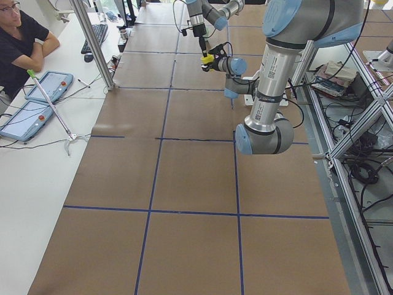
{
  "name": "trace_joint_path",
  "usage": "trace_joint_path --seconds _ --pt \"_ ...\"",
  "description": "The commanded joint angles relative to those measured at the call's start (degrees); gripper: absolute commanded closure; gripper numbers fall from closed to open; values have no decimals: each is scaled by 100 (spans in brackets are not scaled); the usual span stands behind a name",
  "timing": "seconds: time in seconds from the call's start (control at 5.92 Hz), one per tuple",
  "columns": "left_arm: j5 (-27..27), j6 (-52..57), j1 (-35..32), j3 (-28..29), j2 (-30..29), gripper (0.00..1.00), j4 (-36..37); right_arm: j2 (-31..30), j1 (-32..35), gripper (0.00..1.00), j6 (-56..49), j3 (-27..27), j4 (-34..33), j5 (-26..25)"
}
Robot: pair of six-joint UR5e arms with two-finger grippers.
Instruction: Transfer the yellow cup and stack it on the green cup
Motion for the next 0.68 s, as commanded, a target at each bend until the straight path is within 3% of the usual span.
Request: trace_joint_path --seconds 0.0,0.17,0.34,0.51 --pt "2 0 6 -2 -21 77 0 -24 -50 17 -14 1 1 -12" --pt "2 0 14 -37 -39 74 0 -24 -111 22 -40 -26 1 -117" --pt "-7 -8 14 -37 -48 71 0 -24 -112 38 -58 -17 9 -118" --pt "-7 -8 14 -37 -74 67 0 -33 -112 68 -93 -26 10 -118"
